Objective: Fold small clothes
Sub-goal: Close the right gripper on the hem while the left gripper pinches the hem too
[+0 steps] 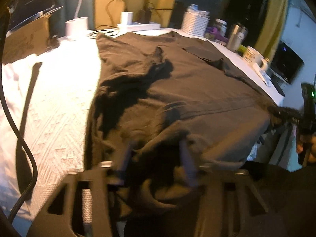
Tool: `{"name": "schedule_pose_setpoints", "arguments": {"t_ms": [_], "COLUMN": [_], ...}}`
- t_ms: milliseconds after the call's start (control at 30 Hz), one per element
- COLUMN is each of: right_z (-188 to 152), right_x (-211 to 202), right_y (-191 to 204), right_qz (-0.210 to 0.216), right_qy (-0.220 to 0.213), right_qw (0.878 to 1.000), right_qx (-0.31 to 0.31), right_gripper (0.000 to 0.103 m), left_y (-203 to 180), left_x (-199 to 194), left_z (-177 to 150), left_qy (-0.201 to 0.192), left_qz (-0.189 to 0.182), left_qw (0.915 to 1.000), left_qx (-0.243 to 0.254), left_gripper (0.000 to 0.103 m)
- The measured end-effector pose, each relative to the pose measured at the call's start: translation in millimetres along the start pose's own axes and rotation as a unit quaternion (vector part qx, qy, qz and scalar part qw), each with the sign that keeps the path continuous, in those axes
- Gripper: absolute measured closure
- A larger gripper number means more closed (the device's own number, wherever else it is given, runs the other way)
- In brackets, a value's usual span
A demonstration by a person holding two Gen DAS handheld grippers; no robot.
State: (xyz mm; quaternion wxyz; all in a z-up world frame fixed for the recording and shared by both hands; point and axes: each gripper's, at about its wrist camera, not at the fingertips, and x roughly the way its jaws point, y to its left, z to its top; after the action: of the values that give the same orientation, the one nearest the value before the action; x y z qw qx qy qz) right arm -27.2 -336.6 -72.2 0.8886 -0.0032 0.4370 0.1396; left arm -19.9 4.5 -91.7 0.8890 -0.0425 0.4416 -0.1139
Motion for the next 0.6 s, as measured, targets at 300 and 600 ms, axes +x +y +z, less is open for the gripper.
{"name": "schedule_pose_setpoints", "arguments": {"t_ms": [300, 600], "right_z": [30.3, 54.2], "right_x": [-35.1, -33.4], "right_y": [9.5, 4.1], "right_qz": [-0.010, -0.041], "right_qy": [-0.056, -0.084], "right_qw": [0.998, 0.994], "right_qx": [-0.039, -0.048], "right_gripper": [0.092, 0.092], "left_y": [6.2, 21.4], "left_x": [-58.2, -47.1], "left_z": [20.6, 17.3], "left_qy": [-0.113, -0.101], "left_qz": [0.011, 0.026], "left_qw": [0.9935, 0.9946], "left_qx": [-0.009, -0.006], "left_gripper": [0.094, 0.095]}}
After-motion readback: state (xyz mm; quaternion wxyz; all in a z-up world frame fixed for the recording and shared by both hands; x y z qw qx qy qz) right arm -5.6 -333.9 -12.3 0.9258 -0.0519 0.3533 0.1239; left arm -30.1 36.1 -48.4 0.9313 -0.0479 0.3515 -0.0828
